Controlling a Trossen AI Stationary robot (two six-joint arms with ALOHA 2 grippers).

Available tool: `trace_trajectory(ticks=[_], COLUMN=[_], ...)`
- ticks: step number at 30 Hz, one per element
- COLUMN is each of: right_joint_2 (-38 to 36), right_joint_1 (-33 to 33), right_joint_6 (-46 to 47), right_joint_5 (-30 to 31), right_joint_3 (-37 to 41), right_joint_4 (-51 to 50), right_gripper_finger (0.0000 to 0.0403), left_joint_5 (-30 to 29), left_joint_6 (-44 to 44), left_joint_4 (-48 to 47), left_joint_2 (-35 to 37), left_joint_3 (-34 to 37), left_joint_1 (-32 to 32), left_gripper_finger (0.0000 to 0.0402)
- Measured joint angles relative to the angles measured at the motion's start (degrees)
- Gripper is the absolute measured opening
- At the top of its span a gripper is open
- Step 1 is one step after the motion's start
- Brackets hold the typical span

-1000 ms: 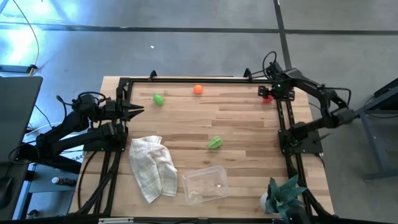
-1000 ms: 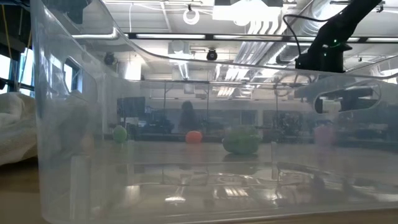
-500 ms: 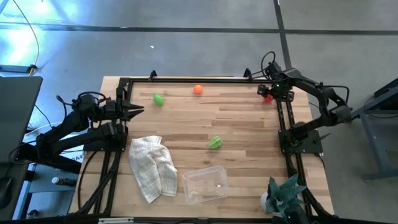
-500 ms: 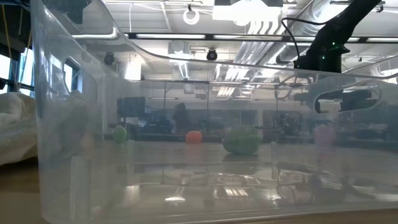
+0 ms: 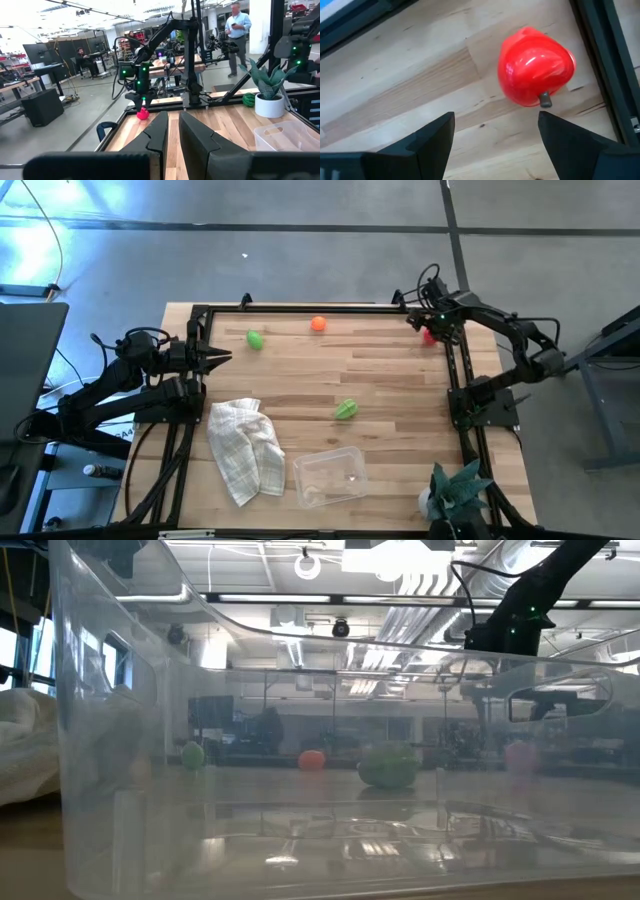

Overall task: Pick and placing Produce into tupperware
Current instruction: Put the red apple into the transparent bin

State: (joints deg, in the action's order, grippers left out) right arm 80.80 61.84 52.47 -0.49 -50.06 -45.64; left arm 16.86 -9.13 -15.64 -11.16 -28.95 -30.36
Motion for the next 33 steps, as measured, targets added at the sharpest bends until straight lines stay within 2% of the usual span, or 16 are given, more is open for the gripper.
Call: trace_trajectory(ticks=[13,22,33], right_joint_2=[1.98,1.98,4.67], right_joint_1=[0.05,0.13,0.13], right_joint_6=[-1.9,3.02,7.09], right_joint_5=[2.07,6.64,6.94], right_joint_3=[0.0,0.0,0.0], right_joint_4=[-1.47,-2.12,-1.78], right_gripper_finger=[0.028,0.028,0.0279], left_joint_5=[-0.01,-0.01,-0.01], left_joint_6=[-0.02,-0.02,-0.02], left_joint_4=[0.0,0.0,0.0], left_joint_2=[-0.01,0.0,-0.01], left_joint_3=[0.0,0.0,-0.01], left_joint_1=[0.02,-0.01,0.02], left_gripper_finger=[0.0037,0.0037,0.0037])
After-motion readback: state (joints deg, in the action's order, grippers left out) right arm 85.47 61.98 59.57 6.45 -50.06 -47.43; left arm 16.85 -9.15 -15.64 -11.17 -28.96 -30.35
